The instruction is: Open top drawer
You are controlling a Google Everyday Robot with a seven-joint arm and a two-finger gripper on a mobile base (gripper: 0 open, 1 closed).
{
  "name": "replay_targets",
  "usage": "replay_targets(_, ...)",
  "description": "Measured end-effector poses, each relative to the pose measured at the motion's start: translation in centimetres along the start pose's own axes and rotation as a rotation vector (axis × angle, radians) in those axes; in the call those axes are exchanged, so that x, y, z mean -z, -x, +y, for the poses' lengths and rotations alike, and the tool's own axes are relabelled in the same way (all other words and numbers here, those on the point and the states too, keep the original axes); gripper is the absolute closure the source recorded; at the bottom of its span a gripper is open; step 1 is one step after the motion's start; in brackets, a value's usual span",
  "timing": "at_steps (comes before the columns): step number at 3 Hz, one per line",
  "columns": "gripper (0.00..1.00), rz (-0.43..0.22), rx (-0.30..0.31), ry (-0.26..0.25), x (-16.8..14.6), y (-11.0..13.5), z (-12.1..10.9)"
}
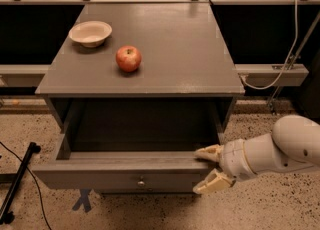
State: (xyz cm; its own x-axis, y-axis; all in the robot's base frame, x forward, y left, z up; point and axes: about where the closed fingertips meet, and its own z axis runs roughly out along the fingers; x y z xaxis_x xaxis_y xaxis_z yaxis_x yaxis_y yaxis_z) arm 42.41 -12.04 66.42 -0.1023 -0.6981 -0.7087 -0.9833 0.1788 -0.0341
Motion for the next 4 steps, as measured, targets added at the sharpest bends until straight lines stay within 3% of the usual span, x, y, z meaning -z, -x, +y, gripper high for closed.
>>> replay_targets(1, 0.29, -0.007, -0.038, 0.025, 1.7, -0.5, 3.9)
replay_targets(4, 0.21, -0.047, 0.004, 0.038, 2.2, 2.6, 3.7)
